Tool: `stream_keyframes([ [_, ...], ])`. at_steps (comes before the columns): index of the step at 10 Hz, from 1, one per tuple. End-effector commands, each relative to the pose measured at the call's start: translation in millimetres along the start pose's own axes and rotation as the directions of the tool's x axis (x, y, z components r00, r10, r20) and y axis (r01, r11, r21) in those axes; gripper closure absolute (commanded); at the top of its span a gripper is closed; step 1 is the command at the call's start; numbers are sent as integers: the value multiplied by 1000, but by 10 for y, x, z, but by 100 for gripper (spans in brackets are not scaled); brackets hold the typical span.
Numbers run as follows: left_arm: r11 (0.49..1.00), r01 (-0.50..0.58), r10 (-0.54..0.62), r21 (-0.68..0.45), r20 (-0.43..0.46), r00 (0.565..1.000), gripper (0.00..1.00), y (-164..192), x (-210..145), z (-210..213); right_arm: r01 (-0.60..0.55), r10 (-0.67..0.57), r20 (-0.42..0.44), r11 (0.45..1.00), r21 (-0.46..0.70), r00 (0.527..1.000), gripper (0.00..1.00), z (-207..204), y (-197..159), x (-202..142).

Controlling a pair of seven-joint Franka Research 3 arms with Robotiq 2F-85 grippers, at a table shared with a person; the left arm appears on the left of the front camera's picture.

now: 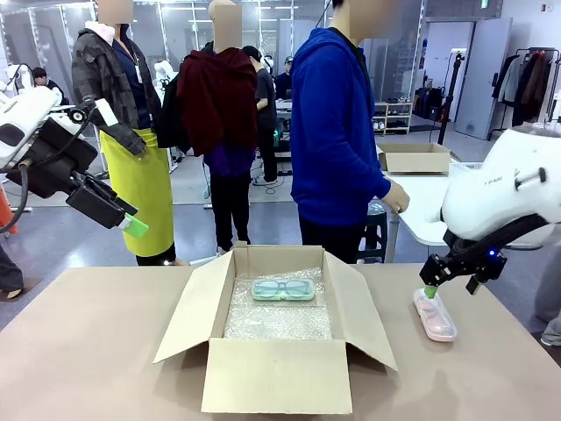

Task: Pack the glasses set securely to prepare it for shipping.
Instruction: Put the Glasses case from the right side of the table into the Package Box.

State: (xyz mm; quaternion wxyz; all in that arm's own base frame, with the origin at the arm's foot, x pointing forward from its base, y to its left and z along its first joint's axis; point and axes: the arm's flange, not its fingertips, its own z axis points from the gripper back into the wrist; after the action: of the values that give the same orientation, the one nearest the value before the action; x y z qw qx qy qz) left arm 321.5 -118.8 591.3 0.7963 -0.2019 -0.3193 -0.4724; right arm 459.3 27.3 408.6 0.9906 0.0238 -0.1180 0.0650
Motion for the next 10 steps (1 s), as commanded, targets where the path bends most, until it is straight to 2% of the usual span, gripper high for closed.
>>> stream_keyframes([
  [1,1000,19,-19,-23,10,1000,0,18,-12,31,90,-90,13,993,-79,996,0,-304,-32,187],
  [3,1000,19,-19,-23,10,1000,0,18,-12,31,132,-132,-9,991,-25,991,0,-625,-141,314],
  [5,1000,19,-19,-23,10,1000,0,18,-12,31,186,-186,-1,982,-19,983,0,-816,-251,405],
  [10,1000,19,-19,-23,10,1000,0,18,-12,31,198,-200,-46,979,-40,979,0,-1020,-304,510],
])
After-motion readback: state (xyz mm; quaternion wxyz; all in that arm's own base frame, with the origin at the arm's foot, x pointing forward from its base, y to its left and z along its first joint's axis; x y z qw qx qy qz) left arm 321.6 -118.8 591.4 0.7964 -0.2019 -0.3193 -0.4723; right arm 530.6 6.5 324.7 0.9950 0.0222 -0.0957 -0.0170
